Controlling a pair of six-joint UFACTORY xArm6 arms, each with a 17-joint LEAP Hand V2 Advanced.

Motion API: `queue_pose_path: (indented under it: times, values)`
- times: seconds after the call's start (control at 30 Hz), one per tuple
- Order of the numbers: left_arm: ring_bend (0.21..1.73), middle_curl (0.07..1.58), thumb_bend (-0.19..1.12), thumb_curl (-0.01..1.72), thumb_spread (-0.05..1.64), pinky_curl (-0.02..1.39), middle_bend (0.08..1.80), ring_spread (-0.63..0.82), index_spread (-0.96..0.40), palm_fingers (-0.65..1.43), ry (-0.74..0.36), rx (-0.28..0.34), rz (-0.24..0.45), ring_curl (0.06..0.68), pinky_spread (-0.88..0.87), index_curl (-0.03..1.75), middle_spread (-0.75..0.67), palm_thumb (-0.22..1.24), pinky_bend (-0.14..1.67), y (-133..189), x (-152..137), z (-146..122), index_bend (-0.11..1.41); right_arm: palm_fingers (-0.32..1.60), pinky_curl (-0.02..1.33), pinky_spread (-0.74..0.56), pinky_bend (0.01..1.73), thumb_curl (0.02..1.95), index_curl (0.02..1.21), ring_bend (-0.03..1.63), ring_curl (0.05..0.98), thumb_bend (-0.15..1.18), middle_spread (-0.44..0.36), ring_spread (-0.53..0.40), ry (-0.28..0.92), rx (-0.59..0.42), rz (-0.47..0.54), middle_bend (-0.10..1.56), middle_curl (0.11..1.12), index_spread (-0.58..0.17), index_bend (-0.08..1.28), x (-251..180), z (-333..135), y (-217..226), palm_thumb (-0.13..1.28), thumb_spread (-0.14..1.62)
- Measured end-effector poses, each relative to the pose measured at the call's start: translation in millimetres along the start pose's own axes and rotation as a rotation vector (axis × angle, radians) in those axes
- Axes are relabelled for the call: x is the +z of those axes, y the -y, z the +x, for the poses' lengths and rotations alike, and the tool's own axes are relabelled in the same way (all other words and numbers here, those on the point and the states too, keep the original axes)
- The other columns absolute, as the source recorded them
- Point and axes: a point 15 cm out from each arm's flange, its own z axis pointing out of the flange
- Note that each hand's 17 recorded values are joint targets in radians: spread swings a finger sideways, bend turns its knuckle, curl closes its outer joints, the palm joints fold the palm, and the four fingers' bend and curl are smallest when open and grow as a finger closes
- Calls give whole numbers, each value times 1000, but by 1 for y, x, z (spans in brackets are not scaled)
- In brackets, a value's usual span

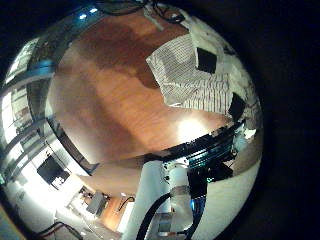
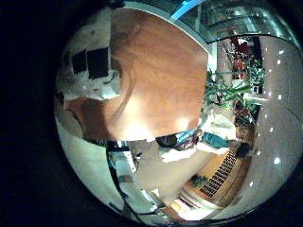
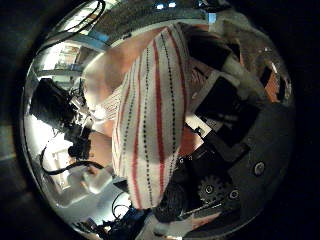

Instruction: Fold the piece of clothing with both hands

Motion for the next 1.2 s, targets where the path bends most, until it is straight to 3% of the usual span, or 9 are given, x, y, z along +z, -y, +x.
queue_pose_path:
  times: [0.23, 0.47, 0.7, 0.8, 0.9, 0.97, 1.03, 1.2]
  values:
    - [1159, 909, -28, 557, 1083, 851, 952, -509, -759, 974, -34, -62, -40, 512, -796, 1329, -582, 676, 218, 28, 21, -26, 382, 1110, 833, -205, 1258, 727, 1044, 1399, 700, -14, -147, -199, -4, -26, -37, 1289, 878, -291, 1003, 30, -23, 59, 1039, 1047]
    - [1122, 901, -27, 504, 1089, 864, 945, -513, -755, 933, -46, -135, 28, 510, -771, 1300, -576, 601, 175, 64, 32, -55, 406, 1100, 854, -206, 1252, 735, 1048, 1402, 701, -14, -147, -200, -13, -70, -97, 1294, 872, -291, 1003, 82, -52, 102, 1020, 1055]
    - [982, 872, -22, 473, 1095, 887, 897, -510, -738, 719, -60, -185, 18, 486, -712, 1228, -563, 588, 189, 77, 49, -75, 421, 1078, 869, -210, 1254, 708, 1040, 1405, 703, -37, -151, -201, -9, -60, -28, 1273, 864, -296, 978, 104, -63, 134, 923, 1067]
    - [925, 847, -22, 461, 1101, 916, 792, -469, -701, 546, -69, -201, 28, 477, -660, 1179, -531, 581, 213, 85, 52, -82, 372, 939, 837, -267, 1237, 662, 1001, 1398, 688, -38, -174, -214, 0, -35, 30, 1162, 824, -321, 801, 107, -52, 152, 844, 1093]
    - [915, 817, -20, 453, 1104, 945, 670, -423, -653, 445, -74, -227, 49, 472, -606, 1133, -480, 582, 245, 93, 54, -93, 308, 572, 802, -387, 1269, 619, 907, 1419, 676, -43, -221, -254, 7, -1, 78, 1002, 767, -358, 424, 108, -33, 166, 753, 1119]
    - [927, 795, -20, 448, 1106, 960, 580, -390, -602, 366, -78, -241, 59, 474, -567, 1092, -426, 583, 271, 97, 57, -100, 232, 425, 761, -409, 1255, 593, 822, 1375, 637, -38, -235, -271, 9, 21, 90, 883, 722, -400, 300, 105, -19, 168, 703, 1137]
    - [930, 766, -20, 445, 1106, 973, 488, -348, -540, 300, -83, -255, 69, 476, -529, 1048, -363, 584, 306, 99, 56, -107, 166, 216, 752, -334, 1160, 566, 772, 1284, 606, -36, -250, -266, 9, 35, 100, 802, 685, -431, 283, 99, -10, 167, 660, 1158]
    - [902, 690, -22, 435, 1111, 986, 319, -196, -365, 112, -86, -267, 101, 472, -381, 911, -162, 579, 337, 101, 50, -114, 126, 126, 673, -74, 1012, 503, 637, 1181, 522, -45, -264, -232, 9, 83, 124, 655, 587, -466, 211, 70, 32, 156, 524, 1154]
